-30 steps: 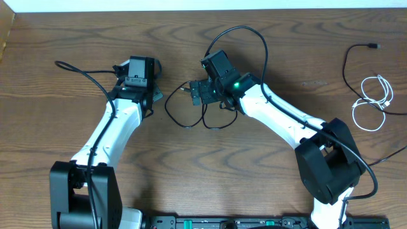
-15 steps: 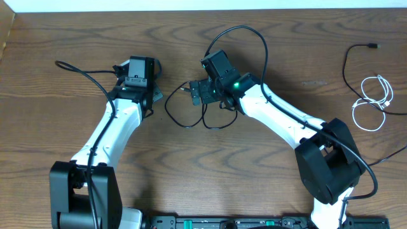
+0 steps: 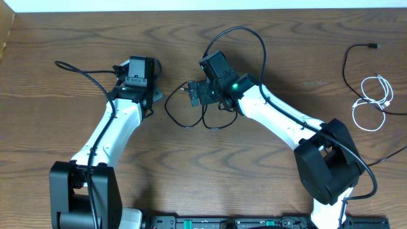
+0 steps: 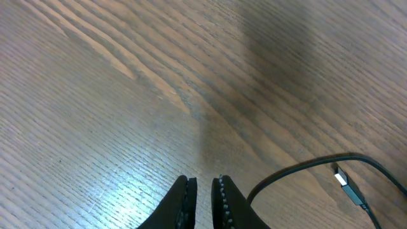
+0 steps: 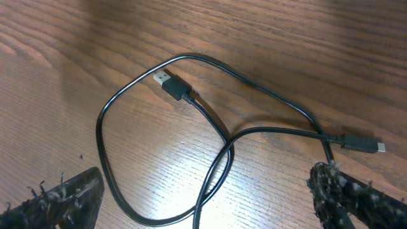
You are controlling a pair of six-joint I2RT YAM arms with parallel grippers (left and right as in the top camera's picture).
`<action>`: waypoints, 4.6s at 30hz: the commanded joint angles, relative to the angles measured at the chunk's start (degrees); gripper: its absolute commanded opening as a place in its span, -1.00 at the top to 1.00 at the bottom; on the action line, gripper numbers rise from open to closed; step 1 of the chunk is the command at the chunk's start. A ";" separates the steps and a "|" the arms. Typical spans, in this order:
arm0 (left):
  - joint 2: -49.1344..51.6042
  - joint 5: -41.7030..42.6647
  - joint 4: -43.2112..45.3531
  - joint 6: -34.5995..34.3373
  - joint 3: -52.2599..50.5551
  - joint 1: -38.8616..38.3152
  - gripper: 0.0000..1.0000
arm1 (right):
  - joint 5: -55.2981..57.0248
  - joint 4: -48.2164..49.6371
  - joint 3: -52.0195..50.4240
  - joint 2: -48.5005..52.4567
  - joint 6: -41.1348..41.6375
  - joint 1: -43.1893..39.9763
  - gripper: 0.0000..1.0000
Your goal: Untangle cables
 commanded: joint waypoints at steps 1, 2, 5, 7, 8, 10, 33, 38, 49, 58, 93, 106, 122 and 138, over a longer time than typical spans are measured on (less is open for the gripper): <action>0.24 -1.55 -0.04 -0.33 -0.74 0.02 0.70 | 1.05 0.20 -0.24 0.22 0.42 0.63 -0.99; 0.24 -1.55 -0.07 -0.33 -0.74 0.02 0.70 | 1.05 0.24 -0.31 0.22 0.42 0.63 -0.98; 0.24 -1.55 -0.04 -0.33 -0.74 0.02 0.70 | 1.07 0.24 -0.48 0.22 0.42 0.63 -0.99; 0.24 -1.55 -0.07 -0.31 -0.74 0.02 0.71 | 1.05 0.37 -0.59 0.22 0.42 0.63 -0.98; 0.24 -1.55 -0.04 -0.33 -0.74 0.02 0.70 | 1.07 0.39 -0.66 0.22 0.42 0.63 -0.98; 0.24 -1.55 -0.04 -0.33 -0.74 0.02 0.70 | 1.05 0.48 -0.81 0.22 0.44 0.63 -0.98; 0.24 -1.55 -0.04 -0.33 -0.74 0.02 0.70 | 1.05 6.23 -5.73 0.22 0.42 0.94 -0.99; 0.24 -1.53 -0.07 -0.33 -0.74 0.02 0.70 | 1.05 6.67 -5.95 0.22 0.42 0.94 -0.99; 0.24 -1.55 -0.07 -0.31 -0.74 0.02 0.53 | 5.09 7.19 -5.97 0.22 -2.16 0.94 -0.98; 0.24 -1.53 -0.04 -0.33 -0.74 0.02 0.51 | 14.12 7.21 -5.97 0.22 -5.38 0.94 -0.98; 0.24 2.99 -0.57 -0.28 -0.74 0.02 0.85 | 14.14 7.19 -5.97 0.22 -5.38 0.94 -0.99; 0.24 2.97 -0.55 -0.28 -0.74 0.02 0.85 | 14.12 7.19 -5.97 0.22 -5.38 0.94 -0.98; 0.24 2.97 -0.52 -0.31 -0.74 0.02 0.85 | 14.12 7.19 -5.97 0.22 -5.38 0.94 -0.98; 0.24 2.97 -0.55 -0.28 -0.74 0.02 0.85 | 14.12 7.19 -5.97 0.22 -5.38 0.94 -0.98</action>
